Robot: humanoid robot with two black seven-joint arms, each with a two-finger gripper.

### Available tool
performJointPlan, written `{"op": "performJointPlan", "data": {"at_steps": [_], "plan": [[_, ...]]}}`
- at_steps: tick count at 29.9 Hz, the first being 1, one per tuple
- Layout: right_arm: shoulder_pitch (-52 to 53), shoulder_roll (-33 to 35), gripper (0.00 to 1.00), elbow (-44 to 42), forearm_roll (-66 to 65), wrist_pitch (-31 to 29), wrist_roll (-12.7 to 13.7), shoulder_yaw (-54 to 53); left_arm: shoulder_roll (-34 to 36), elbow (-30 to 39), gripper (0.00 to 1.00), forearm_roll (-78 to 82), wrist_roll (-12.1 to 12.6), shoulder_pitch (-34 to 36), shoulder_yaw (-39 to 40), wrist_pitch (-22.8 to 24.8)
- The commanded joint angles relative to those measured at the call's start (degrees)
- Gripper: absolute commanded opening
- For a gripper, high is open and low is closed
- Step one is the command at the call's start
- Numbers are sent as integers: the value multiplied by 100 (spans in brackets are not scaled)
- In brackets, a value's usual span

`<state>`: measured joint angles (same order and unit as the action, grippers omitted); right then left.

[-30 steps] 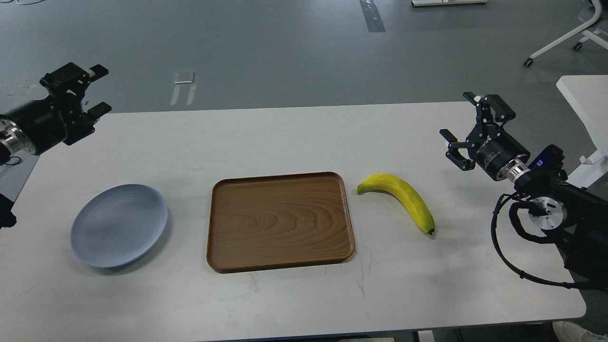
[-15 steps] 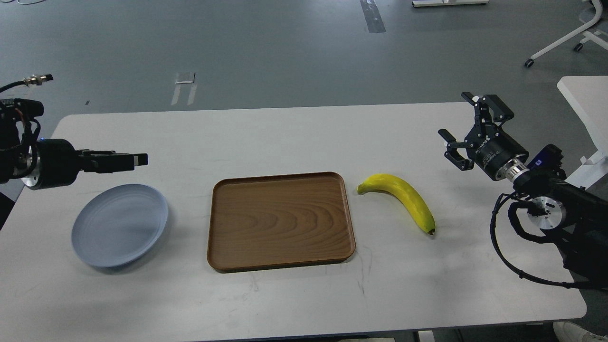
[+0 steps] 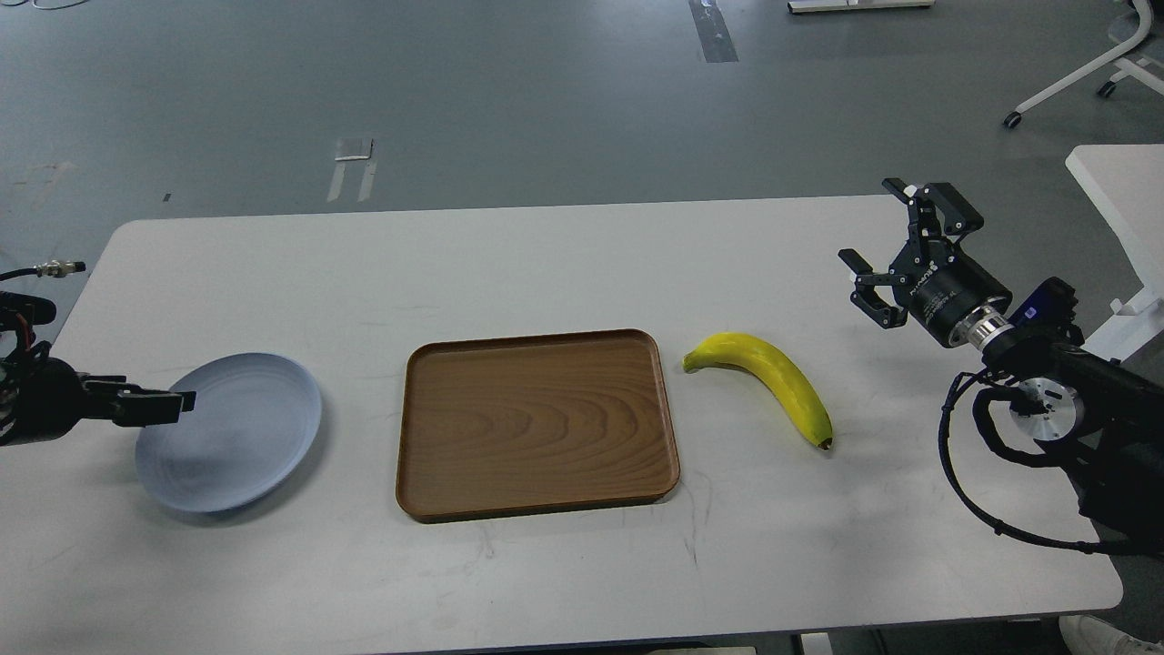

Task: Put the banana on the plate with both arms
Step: 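Grasp the edge of the blue plate with the left gripper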

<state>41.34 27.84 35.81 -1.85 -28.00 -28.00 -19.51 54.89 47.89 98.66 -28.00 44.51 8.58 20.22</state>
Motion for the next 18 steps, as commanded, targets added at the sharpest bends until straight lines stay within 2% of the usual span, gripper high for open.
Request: {"op": "performJointPlan", "data": {"at_steps": [1,6,12,18], "plan": [[-3,-6,100,5,0,0,0,0,-75,-219,96,-57,0,-74,-14,-9],[-3,2,100,5,0,0,0,0,-136,-474,94,-329,0,-329,-14,0],[-12,2,100,5,-9,0,0,0,-242,-588,87,-733,0,-461,-14,0],[-29,2,100,14,-17,0,0,0,-251,-588,70,-742,0,-461,-23,9]]}}
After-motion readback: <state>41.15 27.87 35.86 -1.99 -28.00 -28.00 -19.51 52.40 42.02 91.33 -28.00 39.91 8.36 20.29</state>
